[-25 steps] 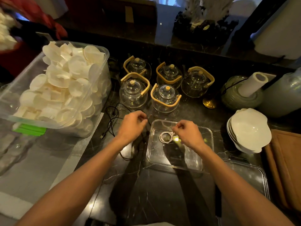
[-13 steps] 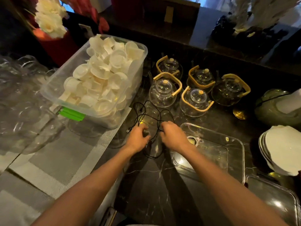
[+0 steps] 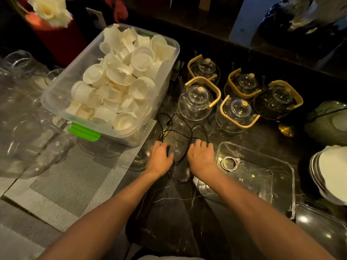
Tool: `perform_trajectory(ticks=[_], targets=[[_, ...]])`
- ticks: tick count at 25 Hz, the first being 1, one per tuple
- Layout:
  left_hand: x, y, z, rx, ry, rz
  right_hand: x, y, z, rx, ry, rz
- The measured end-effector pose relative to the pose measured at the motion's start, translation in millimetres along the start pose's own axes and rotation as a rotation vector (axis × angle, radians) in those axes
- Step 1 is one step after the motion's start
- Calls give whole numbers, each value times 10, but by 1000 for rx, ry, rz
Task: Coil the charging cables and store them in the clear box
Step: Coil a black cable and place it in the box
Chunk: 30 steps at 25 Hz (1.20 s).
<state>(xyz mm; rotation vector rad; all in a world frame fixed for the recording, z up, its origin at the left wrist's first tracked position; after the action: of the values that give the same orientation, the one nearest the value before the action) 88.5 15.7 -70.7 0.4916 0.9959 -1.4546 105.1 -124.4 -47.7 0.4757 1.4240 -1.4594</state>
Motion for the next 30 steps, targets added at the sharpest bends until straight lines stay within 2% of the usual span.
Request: perform_trajectory(ticks=[3,6,8,11,14,16,18,22,27,30], targets=[[5,30,11,6,-47,-11,122,-4,64,-8,-141,-93],[-2,31,31,10,-82,-16,-38,-34,109,-102,-3,-9],[-25,6,75,40,-109,-2,-272,-62,234,-139,245,88],[-71,-99,134,81,-183,20,-544,-154,596,-154,894,136],[-158,-230,164,55,-362,35,-812,-301,908,-193,1400,241],[-232,-310,200,61,-509,76,-875,-392,1050,-163,1728,233],[-317,-379,305,112,-520,106,-928,-451,1090,-165,2002,174],[-372,-435,414,200,-332,213,-1116,-643,1013,-279,2213,84],[-387,-540,326,119,-322,272,-1502,-923,1025,-510,2445,-24],[-520,-707,443,76,-335,433,-1561,-1029,966,-506,2585,-122]])
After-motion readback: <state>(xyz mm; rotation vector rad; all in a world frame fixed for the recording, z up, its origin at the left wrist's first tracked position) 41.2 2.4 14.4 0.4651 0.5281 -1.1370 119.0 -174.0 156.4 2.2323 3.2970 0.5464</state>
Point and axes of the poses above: each hand's wrist, its own y-axis towards the middle knuckle, its own x-axis out of the palm, z = x × y, the point moved 9 cm from there along y, towards the middle knuckle, and after that the axes turned 8 degrees about y, right-handed, at the moved point
